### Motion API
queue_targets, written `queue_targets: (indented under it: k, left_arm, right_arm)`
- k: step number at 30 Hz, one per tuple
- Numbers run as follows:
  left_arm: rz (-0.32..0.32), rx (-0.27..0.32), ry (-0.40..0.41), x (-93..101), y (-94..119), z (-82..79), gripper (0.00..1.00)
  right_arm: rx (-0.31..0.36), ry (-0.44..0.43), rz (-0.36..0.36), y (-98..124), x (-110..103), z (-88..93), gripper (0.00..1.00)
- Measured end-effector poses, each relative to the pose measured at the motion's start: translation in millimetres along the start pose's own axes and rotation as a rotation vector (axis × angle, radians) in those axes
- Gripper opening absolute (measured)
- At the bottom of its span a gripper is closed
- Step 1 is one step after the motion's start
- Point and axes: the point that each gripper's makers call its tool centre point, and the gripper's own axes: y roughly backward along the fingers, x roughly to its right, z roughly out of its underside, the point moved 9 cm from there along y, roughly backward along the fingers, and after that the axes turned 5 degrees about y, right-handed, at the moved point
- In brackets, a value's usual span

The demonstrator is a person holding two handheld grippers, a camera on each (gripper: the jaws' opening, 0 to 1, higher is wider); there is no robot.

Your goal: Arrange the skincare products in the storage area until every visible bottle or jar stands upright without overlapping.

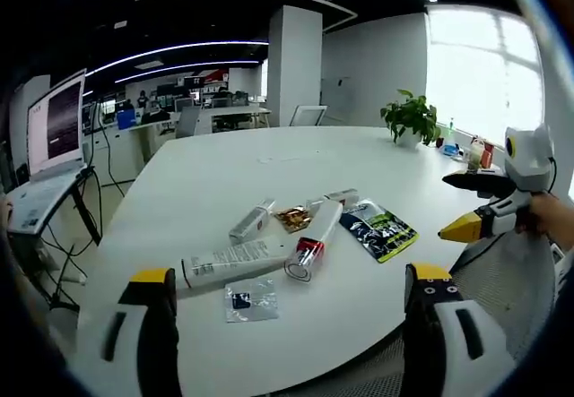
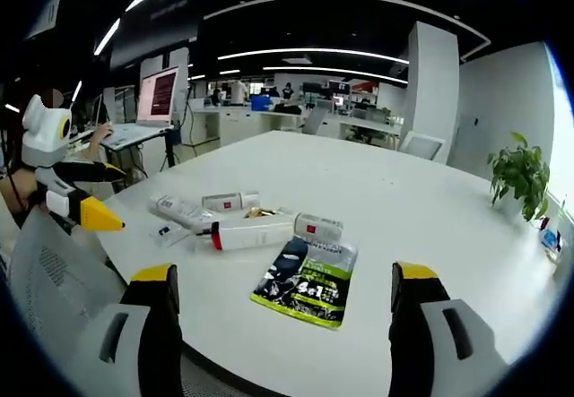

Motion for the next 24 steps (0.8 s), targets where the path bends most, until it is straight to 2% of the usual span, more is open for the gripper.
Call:
queue_targets:
  k: [24]
  left_arm:
    - [0.008,-0.012,0.004,0.3,-1.7,0.5,0.99]
  right_arm:
    - [-0.006,0.005,0.018,0.9,1.0,-1.0,0.99]
